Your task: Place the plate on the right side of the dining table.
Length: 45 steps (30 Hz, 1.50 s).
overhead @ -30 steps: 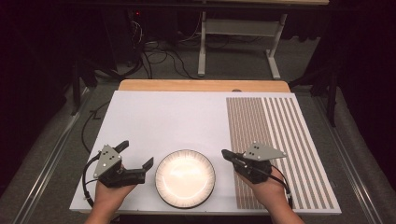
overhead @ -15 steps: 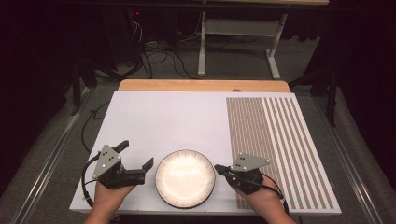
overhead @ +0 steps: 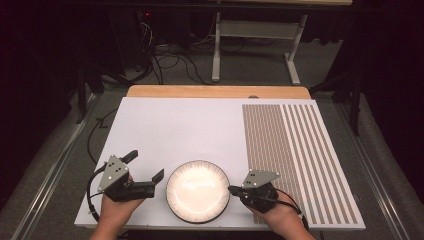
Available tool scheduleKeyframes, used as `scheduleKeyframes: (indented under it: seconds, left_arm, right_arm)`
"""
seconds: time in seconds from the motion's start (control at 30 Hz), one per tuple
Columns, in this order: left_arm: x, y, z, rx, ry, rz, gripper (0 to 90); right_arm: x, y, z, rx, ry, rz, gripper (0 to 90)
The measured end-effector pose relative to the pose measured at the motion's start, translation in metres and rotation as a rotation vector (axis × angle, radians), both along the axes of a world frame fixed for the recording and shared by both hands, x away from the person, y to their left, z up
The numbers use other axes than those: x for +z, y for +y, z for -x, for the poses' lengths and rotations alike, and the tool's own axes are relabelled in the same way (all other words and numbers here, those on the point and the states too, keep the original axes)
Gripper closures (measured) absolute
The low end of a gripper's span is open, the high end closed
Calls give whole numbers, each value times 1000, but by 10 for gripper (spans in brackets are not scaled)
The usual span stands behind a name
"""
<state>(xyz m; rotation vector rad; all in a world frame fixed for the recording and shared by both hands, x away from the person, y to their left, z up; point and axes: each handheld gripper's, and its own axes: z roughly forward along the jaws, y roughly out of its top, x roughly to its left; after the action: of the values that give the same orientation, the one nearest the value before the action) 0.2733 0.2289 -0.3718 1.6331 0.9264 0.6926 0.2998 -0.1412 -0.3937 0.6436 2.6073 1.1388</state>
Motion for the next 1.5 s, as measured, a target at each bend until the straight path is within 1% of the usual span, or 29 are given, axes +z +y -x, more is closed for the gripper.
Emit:
scheduleKeyframes:
  seconds: [0.1,0.2,0.23,0.4,0.6,0.73,0.8,0.83,0.93,1.07,1.3,1.5]
  left_arm:
    - [0,0,0,6,-1,9,2]
    - [1,1,1,7,-5,8,2]
    - [1,1,1,7,-6,7,2]
    - [0,-1,1,2,-5,1,2]
    - [0,-2,1,2,-6,6,2]
    - [1,-2,1,-1,-8,4,2]
    - [0,-2,1,-1,-6,1,2]
    - [0,-2,0,-1,-6,2,2]
    - [0,-2,0,0,-8,-1,2]
    - [0,-1,0,1,-6,0,2]
    - [1,-1,0,0,-5,5,2]
    - [2,0,1,3,-7,10,2]
  right_arm:
    - [0,0,1,6,0,4,900]
    - [0,0,1,12,-4,7,900]
    - [0,1,2,11,-3,16,900]
    - [0,1,3,13,-2,14,900]
    - [0,2,3,12,0,12,900]
    - [1,3,3,14,7,22,900]
    - [0,3,2,22,1,20,900]
    - [0,5,3,20,3,16,900]
    - [0,6,2,25,1,29,900]
    - [0,7,1,25,1,31,900]
    - [-1,10,0,26,6,27,900]
    - [-2,18,3,40,1,34,900]
